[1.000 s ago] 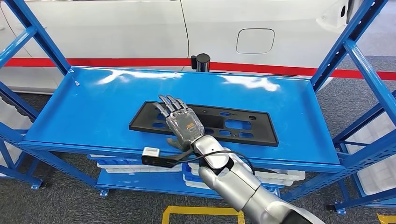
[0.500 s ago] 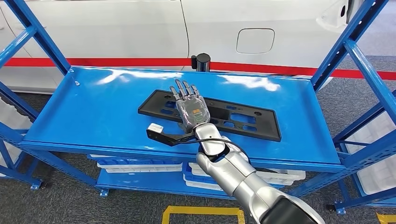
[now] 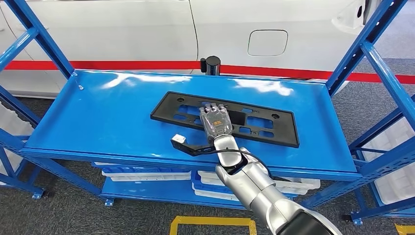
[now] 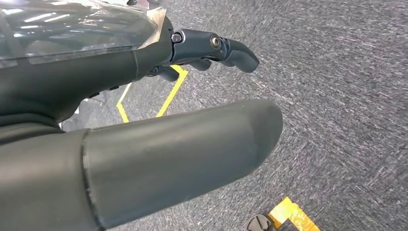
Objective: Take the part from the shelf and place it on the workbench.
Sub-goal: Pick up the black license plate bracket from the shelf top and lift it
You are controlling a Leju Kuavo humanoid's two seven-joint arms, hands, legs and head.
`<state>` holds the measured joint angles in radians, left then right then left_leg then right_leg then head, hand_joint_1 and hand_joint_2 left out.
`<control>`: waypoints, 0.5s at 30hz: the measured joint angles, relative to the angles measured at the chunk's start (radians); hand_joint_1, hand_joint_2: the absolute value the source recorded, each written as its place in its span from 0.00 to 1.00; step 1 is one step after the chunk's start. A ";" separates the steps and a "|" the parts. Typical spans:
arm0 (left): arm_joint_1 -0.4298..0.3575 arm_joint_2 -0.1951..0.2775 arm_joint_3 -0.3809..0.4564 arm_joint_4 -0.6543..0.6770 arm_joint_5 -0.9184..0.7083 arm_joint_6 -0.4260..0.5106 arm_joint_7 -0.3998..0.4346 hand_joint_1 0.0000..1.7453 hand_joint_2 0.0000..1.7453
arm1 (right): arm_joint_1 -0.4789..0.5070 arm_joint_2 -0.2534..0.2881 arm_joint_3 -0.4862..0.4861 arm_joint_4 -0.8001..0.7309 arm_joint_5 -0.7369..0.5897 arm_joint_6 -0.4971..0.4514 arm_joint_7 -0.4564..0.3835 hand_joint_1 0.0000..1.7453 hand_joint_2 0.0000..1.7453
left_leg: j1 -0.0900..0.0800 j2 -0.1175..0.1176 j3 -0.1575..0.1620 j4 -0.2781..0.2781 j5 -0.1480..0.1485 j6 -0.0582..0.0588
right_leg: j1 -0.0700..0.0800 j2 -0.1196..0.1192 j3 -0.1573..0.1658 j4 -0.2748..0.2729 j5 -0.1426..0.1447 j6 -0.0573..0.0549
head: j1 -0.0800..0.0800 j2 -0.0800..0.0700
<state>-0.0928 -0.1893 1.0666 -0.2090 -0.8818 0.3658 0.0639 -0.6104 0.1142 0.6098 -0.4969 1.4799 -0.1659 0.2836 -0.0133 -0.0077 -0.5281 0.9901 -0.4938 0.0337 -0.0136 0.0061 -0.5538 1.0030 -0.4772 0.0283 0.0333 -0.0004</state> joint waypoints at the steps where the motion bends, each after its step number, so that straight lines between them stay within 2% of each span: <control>1: 0.000 0.001 0.000 0.000 -0.004 -0.002 -0.005 0.00 0.00 | 0.004 -0.005 0.000 0.001 0.018 0.001 0.007 1.00 1.00 | 0.000 0.000 0.000 0.000 0.000 0.000 | 0.000 0.000 0.000 0.000 0.000 0.000 | 0.000 0.000; 12: 0.001 0.016 -0.008 0.000 -0.061 -0.034 -0.031 0.00 0.00 | 0.041 -0.086 0.031 -0.021 0.045 -0.031 0.074 1.00 1.00 | 0.000 -0.001 0.003 0.001 0.000 0.000 | 0.000 -0.001 0.004 0.000 0.000 0.000 | 0.000 0.000; 15: 0.001 0.019 -0.011 0.000 -0.066 -0.039 -0.040 0.00 0.00 | 0.060 -0.108 0.046 -0.050 0.045 -0.074 0.094 1.00 1.00 | 0.000 -0.001 0.004 0.001 0.000 0.000 | 0.000 -0.001 0.005 0.000 0.000 0.000 | 0.000 0.000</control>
<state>-0.0920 -0.1704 1.0559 -0.2094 -0.9482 0.3273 0.0236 -0.5502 0.0061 0.6563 -0.5467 1.5248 -0.2399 0.3775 -0.0135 -0.0091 -0.5241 0.9911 -0.4940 0.0341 -0.0136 0.0047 -0.5486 1.0025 -0.4772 0.0283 0.0332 -0.0004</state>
